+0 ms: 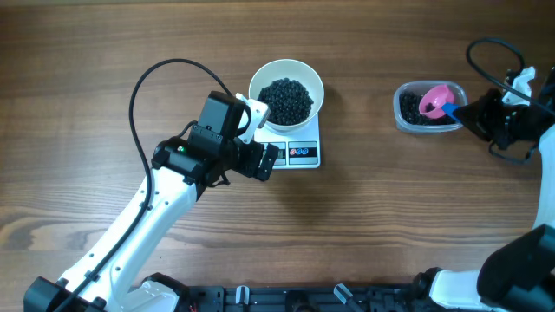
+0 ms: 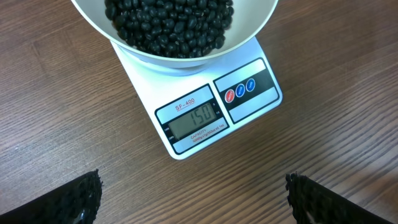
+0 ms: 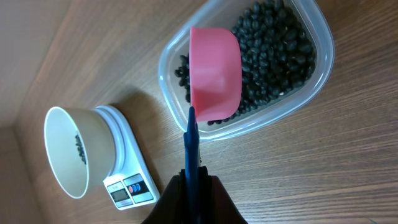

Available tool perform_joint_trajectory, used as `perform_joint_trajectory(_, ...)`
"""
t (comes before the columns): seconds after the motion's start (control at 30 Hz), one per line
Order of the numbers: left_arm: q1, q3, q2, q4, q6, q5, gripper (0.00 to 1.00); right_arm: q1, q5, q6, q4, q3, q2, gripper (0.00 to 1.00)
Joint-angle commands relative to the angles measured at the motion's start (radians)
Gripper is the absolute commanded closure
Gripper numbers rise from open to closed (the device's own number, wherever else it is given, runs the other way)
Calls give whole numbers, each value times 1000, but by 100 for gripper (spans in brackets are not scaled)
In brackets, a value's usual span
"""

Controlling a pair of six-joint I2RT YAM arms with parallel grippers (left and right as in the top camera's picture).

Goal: Scoop item into bowl and weigh 150g on scale
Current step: 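Move the empty pink scoop with the right gripper back to the bean tub, then lower the scoop into the tub and open the right gripper to release it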

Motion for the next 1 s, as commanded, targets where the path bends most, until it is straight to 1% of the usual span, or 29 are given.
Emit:
perform_joint_trajectory(0.0, 5, 15, -9, 3, 8, 12, 0, 2, -17, -17, 4, 3, 45, 96)
perform_joint_trajectory(0.2, 5, 15, -9, 3, 8, 12, 0, 2, -17, -18, 23, 3, 85, 95)
perform_joint_trajectory(0.27, 5, 15, -9, 3, 8, 12, 0, 2, -13, -18, 43, 3, 85, 80)
perform_joint_trajectory(0.3, 5, 15, -9, 3, 8, 12, 0, 2, -11, -19, 49, 3, 85, 69)
perform_joint_trajectory(0.33, 5, 15, -9, 3, 8, 12, 0, 2, -2, -19, 49, 3, 85, 53)
perform_joint_trajectory(0.37, 5, 15, -9, 3, 8, 12, 0, 2, 15, -19, 48, 3, 85, 35)
perform_joint_trajectory(0.4, 5, 15, -9, 3, 8, 12, 0, 2, 37, -19, 44, 3, 85, 28)
perform_joint_trajectory(0.47, 5, 15, -9, 3, 8, 12, 0, 2, 91, -19, 31, 3, 85, 25)
perform_joint_trajectory(0.63, 5, 15, -9, 3, 8, 12, 0, 2, 220, -20, -13, 3, 85, 4)
perform_joint_trajectory(0.73, 5, 15, -9, 3, 8, 12, 0, 2, 262, -21, -29, 3, 83, 0)
perform_joint_trajectory(0.97, 5, 15, -9, 3, 8, 12, 0, 2, 261, -21, -31, 3, -2, 0)
